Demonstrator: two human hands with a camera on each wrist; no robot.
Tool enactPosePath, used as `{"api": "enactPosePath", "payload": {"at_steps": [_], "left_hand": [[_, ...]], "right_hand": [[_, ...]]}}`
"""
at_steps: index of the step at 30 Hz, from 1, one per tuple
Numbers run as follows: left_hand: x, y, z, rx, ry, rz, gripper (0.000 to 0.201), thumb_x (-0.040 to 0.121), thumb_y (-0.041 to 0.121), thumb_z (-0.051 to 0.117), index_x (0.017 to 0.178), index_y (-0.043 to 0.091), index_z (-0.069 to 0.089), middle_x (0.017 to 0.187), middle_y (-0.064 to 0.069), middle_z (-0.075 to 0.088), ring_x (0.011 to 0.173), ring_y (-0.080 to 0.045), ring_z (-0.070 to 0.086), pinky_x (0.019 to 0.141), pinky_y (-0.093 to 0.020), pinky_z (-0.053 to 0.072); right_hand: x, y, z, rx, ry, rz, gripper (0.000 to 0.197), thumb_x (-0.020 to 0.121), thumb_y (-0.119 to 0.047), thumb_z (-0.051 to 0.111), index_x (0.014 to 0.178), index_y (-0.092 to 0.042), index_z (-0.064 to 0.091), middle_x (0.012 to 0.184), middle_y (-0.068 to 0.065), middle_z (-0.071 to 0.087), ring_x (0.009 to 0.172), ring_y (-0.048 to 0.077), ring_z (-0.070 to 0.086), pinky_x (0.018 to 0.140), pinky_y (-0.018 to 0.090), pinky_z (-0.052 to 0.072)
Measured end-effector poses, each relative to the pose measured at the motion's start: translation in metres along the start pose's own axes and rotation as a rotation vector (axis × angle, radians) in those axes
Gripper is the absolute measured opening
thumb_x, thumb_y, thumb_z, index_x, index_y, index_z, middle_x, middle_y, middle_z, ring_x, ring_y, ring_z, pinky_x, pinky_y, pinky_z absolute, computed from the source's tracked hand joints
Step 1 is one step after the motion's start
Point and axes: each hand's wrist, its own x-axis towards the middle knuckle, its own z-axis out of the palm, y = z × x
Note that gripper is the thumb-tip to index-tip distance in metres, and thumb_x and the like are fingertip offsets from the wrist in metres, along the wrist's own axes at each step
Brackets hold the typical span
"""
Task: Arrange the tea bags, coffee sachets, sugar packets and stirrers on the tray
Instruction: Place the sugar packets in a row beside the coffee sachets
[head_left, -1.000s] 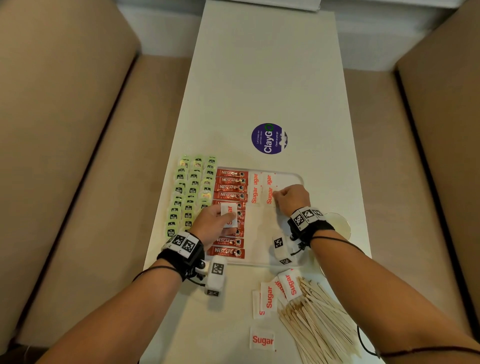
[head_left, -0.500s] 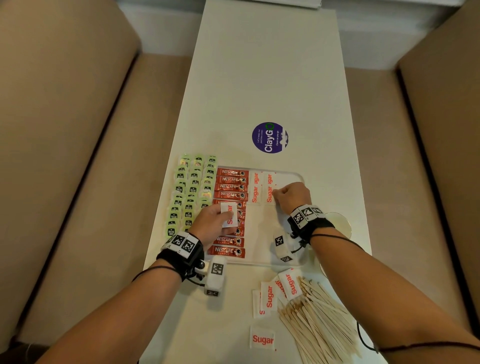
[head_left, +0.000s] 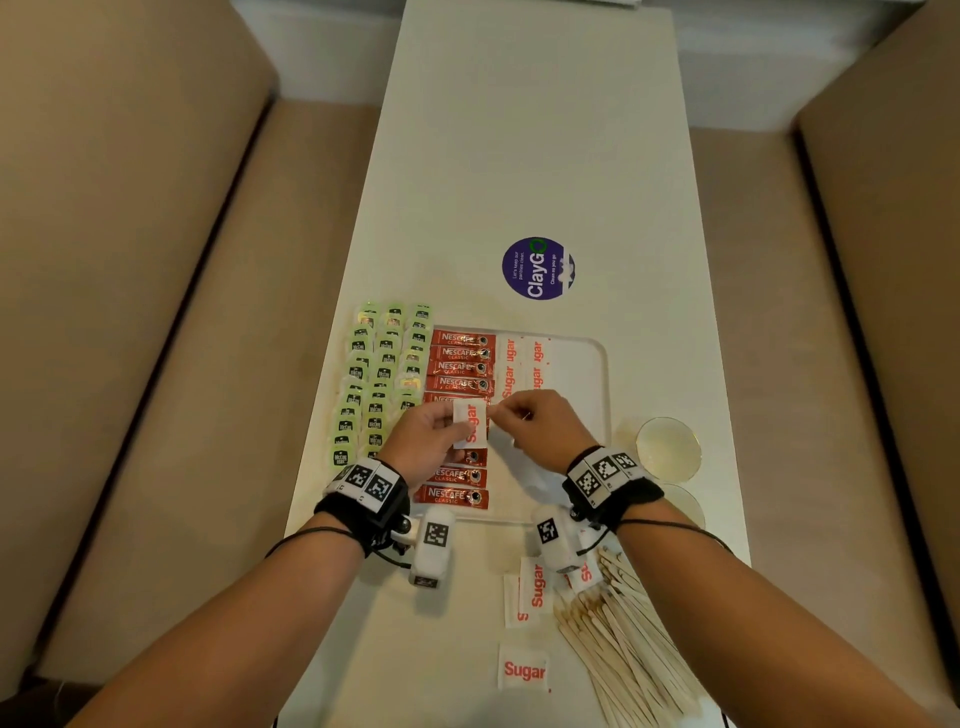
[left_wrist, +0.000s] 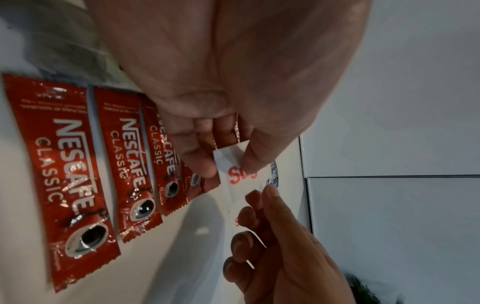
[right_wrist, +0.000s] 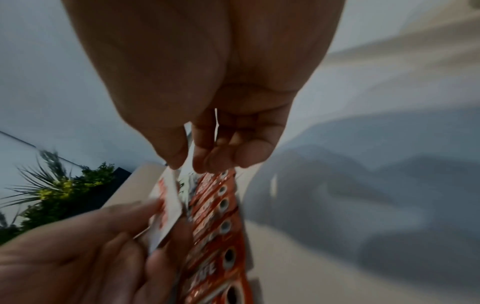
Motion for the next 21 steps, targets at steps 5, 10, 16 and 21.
{"api": "enactPosePath", "payload": {"at_steps": [5, 10, 16, 21], "left_hand": [[0.000, -0.003, 0.000, 0.124, 0.039, 0.079, 0.014, 0.092, 0.010, 0.070, 0.102, 0.018, 0.074, 0.091, -0.004, 0.078, 0.073, -0.020, 0.067, 0.072, -0.036, 0.056], [-0.003, -0.002, 0.003, 0.176, 0.030, 0.094, 0.018, 0.093, 0.009, 0.069, 0.105, 0.022, 0.073, 0.093, 0.000, 0.078, 0.081, -0.016, 0.071, 0.071, -0.028, 0.057], [-0.012, -0.006, 0.000, 0.310, 0.023, 0.132, 0.016, 0.096, 0.013, 0.066, 0.110, 0.018, 0.071, 0.095, 0.001, 0.074, 0.077, -0.006, 0.070, 0.067, -0.014, 0.053], [-0.023, -0.015, -0.005, 0.421, -0.024, 0.173, 0.015, 0.095, 0.013, 0.066, 0.108, 0.018, 0.071, 0.099, -0.001, 0.073, 0.090, -0.012, 0.069, 0.081, -0.020, 0.055]], "right_hand": [[-0.008, 0.003, 0.011, 0.060, 0.036, -0.026, 0.013, 0.098, -0.031, 0.066, 0.092, -0.023, 0.075, 0.084, -0.012, 0.070, 0.076, 0.005, 0.063, 0.080, 0.031, 0.055], [-0.007, 0.010, 0.010, 0.061, 0.063, 0.038, 0.016, 0.099, -0.030, 0.063, 0.091, -0.023, 0.075, 0.090, -0.009, 0.072, 0.082, 0.008, 0.065, 0.084, 0.034, 0.056], [0.005, 0.027, -0.002, 0.029, 0.203, 0.183, 0.026, 0.099, -0.025, 0.063, 0.084, -0.011, 0.078, 0.090, -0.004, 0.075, 0.082, 0.007, 0.067, 0.076, 0.024, 0.054], [0.018, 0.029, -0.002, -0.071, 0.189, 0.225, 0.028, 0.096, -0.025, 0.065, 0.078, -0.009, 0.078, 0.081, -0.005, 0.072, 0.073, 0.005, 0.063, 0.059, 0.016, 0.043]]}}
